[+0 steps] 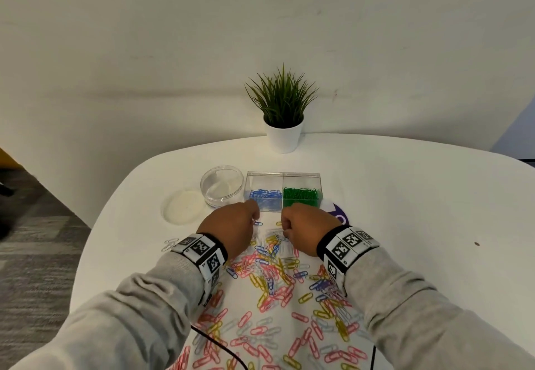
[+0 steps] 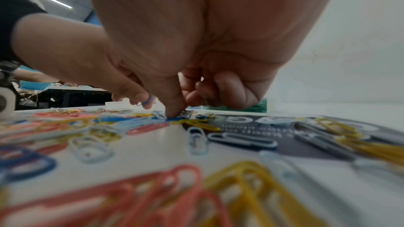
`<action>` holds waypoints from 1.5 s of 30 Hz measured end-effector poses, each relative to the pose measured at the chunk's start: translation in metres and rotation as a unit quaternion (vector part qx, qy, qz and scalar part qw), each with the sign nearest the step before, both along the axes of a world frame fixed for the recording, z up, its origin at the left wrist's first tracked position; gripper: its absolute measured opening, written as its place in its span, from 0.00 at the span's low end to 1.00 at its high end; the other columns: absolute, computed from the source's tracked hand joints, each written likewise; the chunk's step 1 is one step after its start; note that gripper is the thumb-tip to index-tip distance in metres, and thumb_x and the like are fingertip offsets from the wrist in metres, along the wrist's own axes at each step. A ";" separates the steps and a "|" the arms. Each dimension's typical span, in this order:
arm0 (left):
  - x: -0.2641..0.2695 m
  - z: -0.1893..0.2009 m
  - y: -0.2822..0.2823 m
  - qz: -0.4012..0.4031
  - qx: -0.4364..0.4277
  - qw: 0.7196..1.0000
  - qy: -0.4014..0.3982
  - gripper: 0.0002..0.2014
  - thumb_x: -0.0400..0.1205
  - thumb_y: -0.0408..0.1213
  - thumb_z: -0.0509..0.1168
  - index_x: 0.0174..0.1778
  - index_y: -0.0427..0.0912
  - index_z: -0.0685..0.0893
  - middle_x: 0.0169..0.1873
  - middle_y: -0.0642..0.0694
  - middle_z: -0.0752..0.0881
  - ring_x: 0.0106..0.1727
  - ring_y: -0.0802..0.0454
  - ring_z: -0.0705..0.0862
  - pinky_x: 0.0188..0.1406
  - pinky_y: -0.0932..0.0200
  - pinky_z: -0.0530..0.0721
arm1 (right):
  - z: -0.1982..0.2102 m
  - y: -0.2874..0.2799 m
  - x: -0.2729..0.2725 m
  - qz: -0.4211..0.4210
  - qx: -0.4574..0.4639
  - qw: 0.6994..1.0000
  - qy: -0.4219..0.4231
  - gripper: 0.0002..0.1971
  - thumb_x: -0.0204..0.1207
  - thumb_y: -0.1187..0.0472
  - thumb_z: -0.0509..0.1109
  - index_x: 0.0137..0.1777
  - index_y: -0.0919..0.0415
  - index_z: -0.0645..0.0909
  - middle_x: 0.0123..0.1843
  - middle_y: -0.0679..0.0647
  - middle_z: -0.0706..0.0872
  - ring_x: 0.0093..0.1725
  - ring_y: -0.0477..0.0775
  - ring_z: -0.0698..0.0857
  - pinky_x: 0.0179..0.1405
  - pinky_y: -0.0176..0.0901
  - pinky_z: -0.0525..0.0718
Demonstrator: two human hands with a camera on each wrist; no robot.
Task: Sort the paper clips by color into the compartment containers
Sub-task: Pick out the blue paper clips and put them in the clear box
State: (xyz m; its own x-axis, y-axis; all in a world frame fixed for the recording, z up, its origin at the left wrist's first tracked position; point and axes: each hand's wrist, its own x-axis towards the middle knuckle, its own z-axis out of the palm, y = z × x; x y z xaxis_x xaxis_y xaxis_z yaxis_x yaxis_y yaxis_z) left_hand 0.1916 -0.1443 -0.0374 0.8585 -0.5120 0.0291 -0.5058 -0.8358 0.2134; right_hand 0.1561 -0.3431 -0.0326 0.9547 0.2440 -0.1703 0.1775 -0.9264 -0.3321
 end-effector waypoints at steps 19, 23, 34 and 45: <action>0.006 -0.003 -0.001 -0.046 -0.038 0.998 0.021 0.04 0.86 0.37 0.59 0.48 0.45 0.79 0.43 0.51 0.79 0.43 0.52 0.78 0.44 0.58 0.76 | 0.007 -0.020 -0.010 -0.035 0.007 0.999 -0.015 0.08 0.86 0.51 0.59 0.55 0.52 0.77 0.49 0.50 0.84 0.45 0.51 0.80 0.43 0.45 0.76; 0.003 0.017 0.007 0.059 -0.232 0.959 0.149 0.05 0.85 0.36 0.65 0.43 0.46 0.81 0.33 0.53 0.83 0.31 0.59 0.82 0.34 0.63 0.80 | 0.006 -0.013 -0.012 0.021 -0.010 1.000 -0.007 0.09 0.82 0.46 0.65 0.52 0.50 0.80 0.50 0.47 0.83 0.49 0.51 0.81 0.48 0.46 0.80; -0.013 0.026 0.020 0.231 -0.507 0.596 0.578 0.01 0.67 0.36 0.54 0.30 0.44 0.69 0.27 0.42 0.73 0.23 0.52 0.64 0.18 0.68 0.59 | 0.007 -0.009 -0.016 0.009 0.007 0.999 -0.032 0.09 0.84 0.51 0.60 0.52 0.52 0.79 0.48 0.48 0.84 0.47 0.52 0.82 0.47 0.47 0.82; -0.013 0.027 -0.015 0.139 -0.358 0.800 0.462 0.07 0.86 0.28 0.62 0.57 0.40 0.77 0.31 0.42 0.83 0.26 0.52 0.76 0.22 0.61 0.72 | 0.004 -0.004 -0.018 0.041 -0.025 0.999 -0.024 0.07 0.82 0.52 0.65 0.55 0.46 0.82 0.52 0.49 0.83 0.51 0.53 0.82 0.50 0.49 0.83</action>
